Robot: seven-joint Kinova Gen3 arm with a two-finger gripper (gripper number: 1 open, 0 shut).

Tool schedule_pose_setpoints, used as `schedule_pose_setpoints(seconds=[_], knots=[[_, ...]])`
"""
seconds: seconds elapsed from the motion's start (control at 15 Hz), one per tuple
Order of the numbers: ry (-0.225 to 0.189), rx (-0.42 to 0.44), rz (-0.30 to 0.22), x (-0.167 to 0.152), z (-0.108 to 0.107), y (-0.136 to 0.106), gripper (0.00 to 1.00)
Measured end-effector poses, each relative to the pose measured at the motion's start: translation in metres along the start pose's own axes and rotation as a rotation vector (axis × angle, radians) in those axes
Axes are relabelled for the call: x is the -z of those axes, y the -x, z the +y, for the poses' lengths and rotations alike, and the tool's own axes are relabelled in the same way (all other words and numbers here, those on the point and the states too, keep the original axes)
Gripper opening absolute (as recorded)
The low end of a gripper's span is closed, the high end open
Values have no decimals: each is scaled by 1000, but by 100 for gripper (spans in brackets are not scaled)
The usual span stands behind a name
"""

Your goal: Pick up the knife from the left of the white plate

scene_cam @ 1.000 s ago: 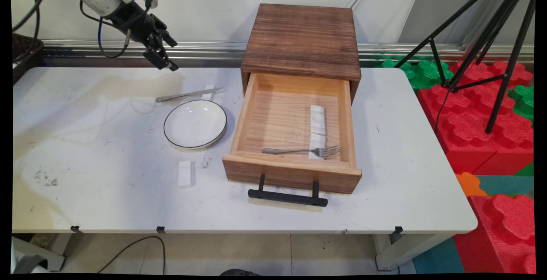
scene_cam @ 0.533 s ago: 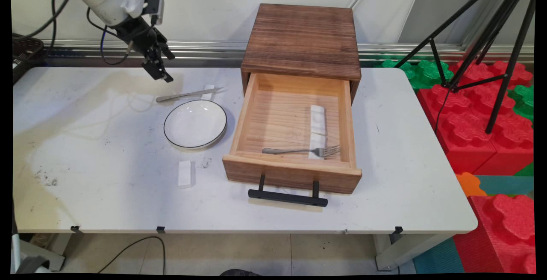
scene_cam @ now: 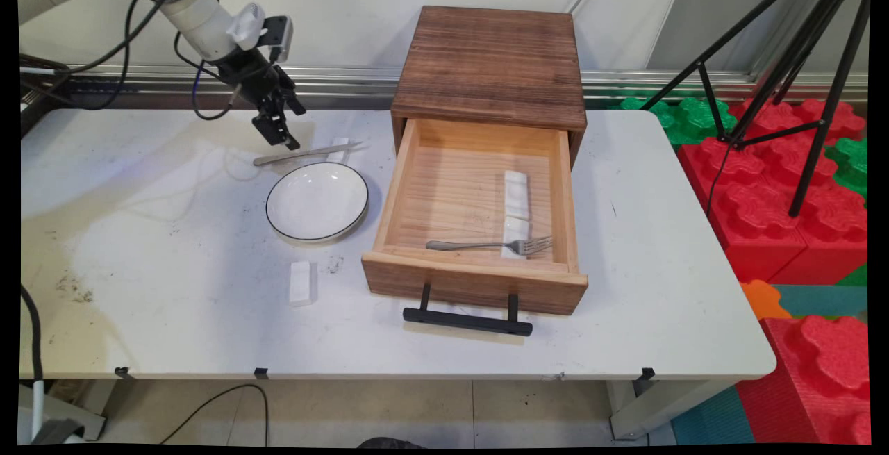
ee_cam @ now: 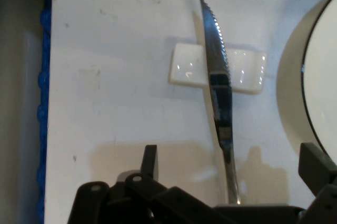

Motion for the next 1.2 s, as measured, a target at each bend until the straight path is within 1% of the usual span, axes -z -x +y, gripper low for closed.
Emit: schedule_pose_setpoints(seconds=[0.2,0.73,1.2], knots=[[3,-1,5,-10,-3,-2,100],[25,-36,8,-39,-13,-6,100],[34,-49,2,-51,-16,-5,100]])
